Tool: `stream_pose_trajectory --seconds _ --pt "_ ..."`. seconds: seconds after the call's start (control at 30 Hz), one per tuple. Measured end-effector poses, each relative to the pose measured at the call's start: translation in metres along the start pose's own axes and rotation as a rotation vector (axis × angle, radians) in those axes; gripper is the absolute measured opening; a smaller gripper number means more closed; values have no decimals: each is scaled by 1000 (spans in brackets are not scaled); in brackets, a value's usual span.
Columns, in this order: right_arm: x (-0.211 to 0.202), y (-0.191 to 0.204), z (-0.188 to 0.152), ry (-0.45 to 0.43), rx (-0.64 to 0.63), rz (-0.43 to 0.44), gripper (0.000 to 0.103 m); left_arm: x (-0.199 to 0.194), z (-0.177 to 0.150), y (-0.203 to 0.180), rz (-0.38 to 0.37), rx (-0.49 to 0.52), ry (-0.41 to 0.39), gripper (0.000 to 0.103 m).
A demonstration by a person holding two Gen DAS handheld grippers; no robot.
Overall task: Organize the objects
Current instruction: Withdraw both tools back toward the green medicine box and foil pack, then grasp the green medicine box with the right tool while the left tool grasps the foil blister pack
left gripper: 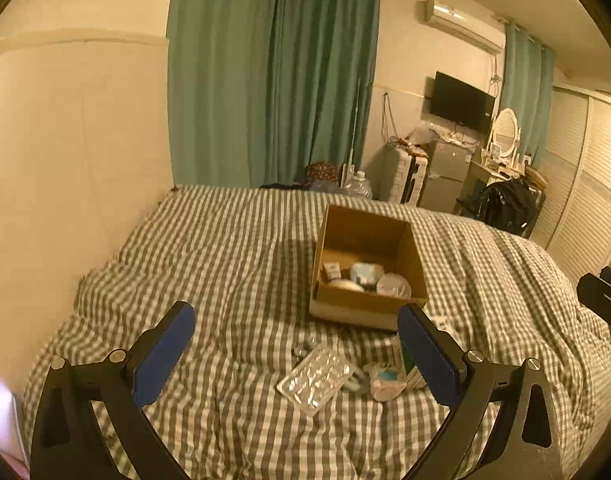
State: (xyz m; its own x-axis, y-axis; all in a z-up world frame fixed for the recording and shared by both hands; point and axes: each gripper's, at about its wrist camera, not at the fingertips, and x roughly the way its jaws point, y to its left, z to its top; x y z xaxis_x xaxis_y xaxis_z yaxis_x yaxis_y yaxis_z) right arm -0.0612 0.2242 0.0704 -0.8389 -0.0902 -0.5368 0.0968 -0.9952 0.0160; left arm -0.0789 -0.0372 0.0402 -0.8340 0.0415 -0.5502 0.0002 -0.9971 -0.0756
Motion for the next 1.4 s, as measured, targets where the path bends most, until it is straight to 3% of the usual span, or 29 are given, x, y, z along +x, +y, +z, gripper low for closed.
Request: stream_pose_trajectory --seconds 0.23,0.6,0.73,0.83,1.13,1.2,1.33,1.4 --pt "64 -11 -55 130 71 -1 103 42 -44 -6 23 35 77 103" --pt "168 -8 -95 293 61 -4 103 139 -98 -18 41 145 242 103" --pt "194 -4 -98 311 57 1 103 168 -112 -17 25 158 302 103" --pt "211 2 -100 326 23 -57 103 184 -121 -17 11 177 333 103" --pt "234 -8 -113 348 51 -94 103 198 -128 -17 -73 172 340 103" --pt "236 -9 -116 358 66 -79 99 197 -131 -20 -92 183 343 103" --pt "234 -9 -119 364 59 -60 79 198 -134 -28 -97 237 345 103" --pt "232 -10 -118 358 60 -59 79 201 -133 -28 -108 248 357 103"
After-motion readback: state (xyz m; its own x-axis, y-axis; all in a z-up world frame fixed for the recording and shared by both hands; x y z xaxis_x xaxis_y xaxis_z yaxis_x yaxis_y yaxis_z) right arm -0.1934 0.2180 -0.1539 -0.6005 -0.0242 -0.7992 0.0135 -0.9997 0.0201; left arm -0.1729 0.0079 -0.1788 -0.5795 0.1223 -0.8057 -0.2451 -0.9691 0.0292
